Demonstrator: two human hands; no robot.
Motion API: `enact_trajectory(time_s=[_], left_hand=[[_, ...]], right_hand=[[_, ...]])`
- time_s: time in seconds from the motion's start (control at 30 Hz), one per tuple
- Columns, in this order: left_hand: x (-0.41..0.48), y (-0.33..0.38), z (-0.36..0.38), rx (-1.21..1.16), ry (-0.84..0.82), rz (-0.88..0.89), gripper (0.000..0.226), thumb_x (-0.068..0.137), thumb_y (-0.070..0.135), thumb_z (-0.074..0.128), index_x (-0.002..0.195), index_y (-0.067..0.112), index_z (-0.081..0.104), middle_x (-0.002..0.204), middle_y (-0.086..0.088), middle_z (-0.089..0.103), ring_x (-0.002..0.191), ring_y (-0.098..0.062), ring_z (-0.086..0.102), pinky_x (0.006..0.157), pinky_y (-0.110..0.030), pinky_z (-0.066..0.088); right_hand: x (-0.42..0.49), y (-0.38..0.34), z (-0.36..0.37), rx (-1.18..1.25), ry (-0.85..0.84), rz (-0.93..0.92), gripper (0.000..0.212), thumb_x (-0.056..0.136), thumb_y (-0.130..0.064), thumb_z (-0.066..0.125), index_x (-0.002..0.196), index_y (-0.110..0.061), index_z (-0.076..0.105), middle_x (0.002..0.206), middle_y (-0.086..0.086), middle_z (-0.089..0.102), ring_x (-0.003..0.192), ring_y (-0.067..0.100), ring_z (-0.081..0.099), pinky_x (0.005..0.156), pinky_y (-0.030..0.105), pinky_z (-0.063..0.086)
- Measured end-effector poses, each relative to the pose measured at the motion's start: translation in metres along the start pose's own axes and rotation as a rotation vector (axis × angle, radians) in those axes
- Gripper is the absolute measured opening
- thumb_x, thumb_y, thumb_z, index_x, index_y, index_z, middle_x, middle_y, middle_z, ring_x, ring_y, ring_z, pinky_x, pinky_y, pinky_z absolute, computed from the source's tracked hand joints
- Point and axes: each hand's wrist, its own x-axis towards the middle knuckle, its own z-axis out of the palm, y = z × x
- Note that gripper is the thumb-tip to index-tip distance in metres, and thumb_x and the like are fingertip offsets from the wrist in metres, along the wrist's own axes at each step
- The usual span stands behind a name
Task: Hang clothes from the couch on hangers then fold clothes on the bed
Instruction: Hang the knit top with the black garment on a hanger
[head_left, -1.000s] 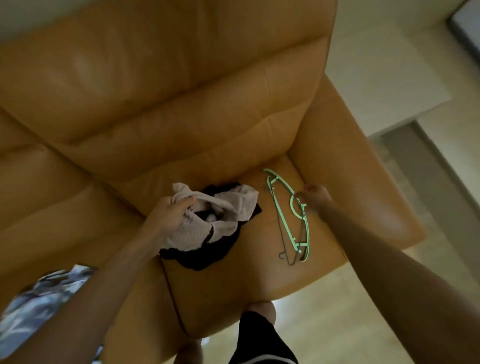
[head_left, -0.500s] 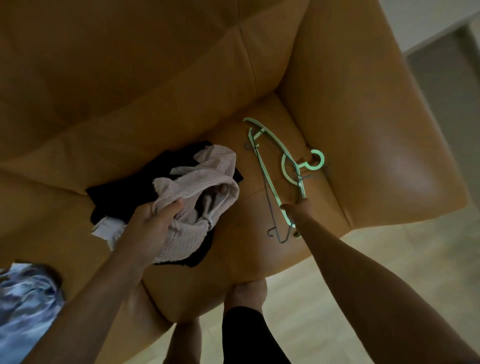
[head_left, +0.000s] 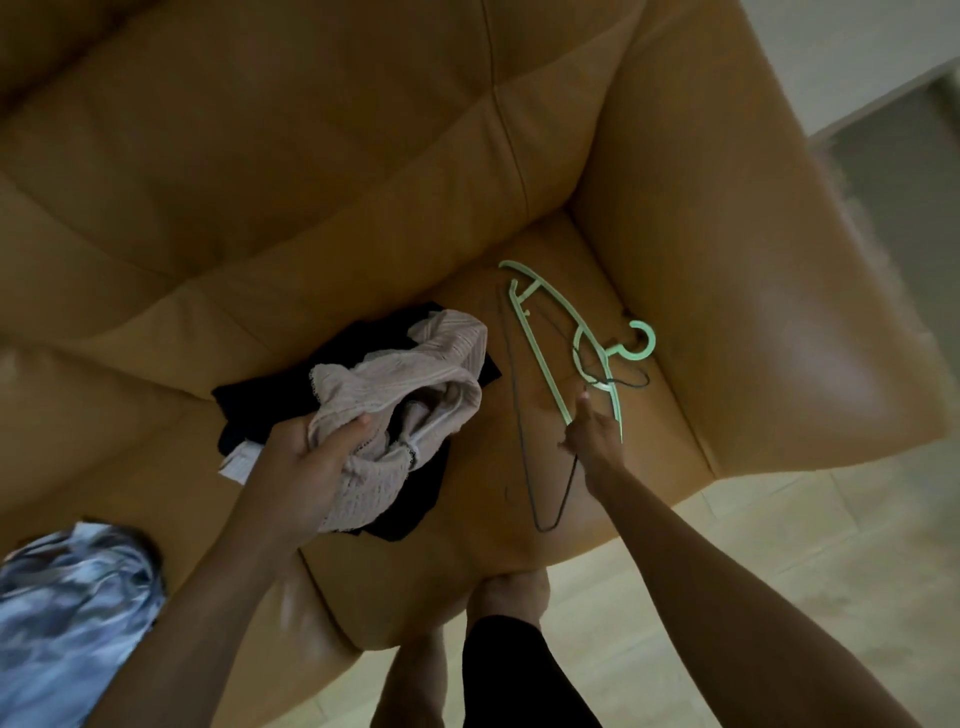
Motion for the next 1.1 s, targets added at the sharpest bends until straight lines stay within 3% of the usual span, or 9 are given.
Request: enact_trajectory(time_s=[0.1,0.37,0.5,0.6,0.67,0.73,0.83,1.0,1.1], left_hand=[[-0.019,0.003,-0.021,-0.004,0.014,0.005,0.027,0.099,0.029,0.061,0.094,0.007,0.077,0.089,-0.010,0.076,0.082,-0.013,0.071,0.065,-0.019,0.048],[-0.082,0.014,-0.070,-0.036,0.097,0.071,0.019,0.101,0.020,0.058,0.085,0.027,0.068,0.062,0.027,0.068,0.059,0.014,0.061,0.053,-0.008,0.043],[-0.121,0.026,-0.104,-0.053,0.139,0.097,0.022,0.100,0.022,0.059,0.082,0.020,0.070,0.061,0.015,0.071,0.057,0.008,0.063,0.064,-0.026,0.044],[-0.141,0.032,-0.136,-0.113,0.176,0.125,0.037,0.098,0.029,0.064,0.090,-0.007,0.070,0.075,-0.017,0.073,0.064,-0.016,0.066,0.062,-0.029,0.044],[-0.153,0.038,-0.153,-0.091,0.193,0.174,0.043,0.095,0.035,0.067,0.082,-0.006,0.069,0.069,-0.021,0.064,0.064,-0.025,0.059,0.064,-0.033,0.040],[-0.168,0.046,-0.166,-0.057,0.204,0.237,0.041,0.097,0.028,0.065,0.060,0.011,0.063,0.052,-0.005,0.050,0.052,-0.016,0.051,0.060,-0.031,0.036],[-0.194,0.056,-0.190,-0.054,0.223,0.328,0.046,0.099,0.020,0.062,0.053,0.024,0.052,0.043,0.009,0.037,0.040,-0.005,0.035,0.051,-0.028,0.027],[-0.232,0.067,-0.235,-0.142,0.239,0.378,0.033,0.100,0.030,0.061,0.080,0.005,0.068,0.068,-0.011,0.055,0.063,-0.022,0.051,0.060,-0.031,0.035],[-0.249,0.075,-0.254,-0.135,0.250,0.425,0.033,0.101,0.032,0.059,0.075,0.014,0.068,0.068,-0.005,0.062,0.058,-0.012,0.057,0.053,-0.021,0.039]], right_hand=[[-0.027,-0.010,-0.003,-0.047,-0.127,-0.164,0.056,0.108,-0.035,0.044,0.058,-0.011,0.052,0.055,0.006,0.048,0.053,0.019,0.049,0.066,0.041,0.048],[-0.122,-0.076,-0.012,-0.211,-0.281,-0.561,0.038,0.106,-0.030,0.045,0.088,0.001,0.058,0.066,0.001,0.045,0.057,0.009,0.041,0.056,0.032,0.034],[-0.196,-0.145,-0.035,-0.255,-0.308,-0.760,0.062,0.090,-0.055,0.059,0.078,0.006,0.054,0.060,0.004,0.039,0.054,0.015,0.039,0.053,0.032,0.032],[-0.240,-0.202,-0.045,-0.283,-0.336,-0.862,0.042,0.088,-0.046,0.075,0.082,-0.006,0.062,0.061,0.000,0.046,0.056,0.013,0.045,0.053,0.032,0.037],[-0.253,-0.241,-0.030,-0.282,-0.322,-0.869,0.031,0.086,-0.048,0.077,0.100,-0.023,0.064,0.067,-0.010,0.053,0.059,0.008,0.051,0.055,0.026,0.042],[-0.269,-0.269,-0.003,-0.276,-0.327,-0.938,0.036,0.090,-0.055,0.069,0.083,-0.021,0.061,0.062,-0.009,0.047,0.059,0.007,0.046,0.059,0.029,0.038],[-0.291,-0.290,0.034,-0.317,-0.315,-1.034,0.057,0.097,-0.056,0.057,0.062,-0.011,0.051,0.054,0.001,0.037,0.054,0.009,0.036,0.061,0.033,0.029],[-0.358,-0.319,0.038,-0.015,-0.308,-1.007,0.049,0.106,-0.040,0.047,0.067,-0.011,0.050,0.061,0.008,0.035,0.053,0.020,0.034,0.054,0.033,0.029],[-0.408,-0.332,0.033,0.155,-0.317,-1.067,0.059,0.107,-0.050,0.036,0.065,-0.010,0.042,0.057,0.004,0.028,0.049,0.017,0.026,0.048,0.029,0.022]])
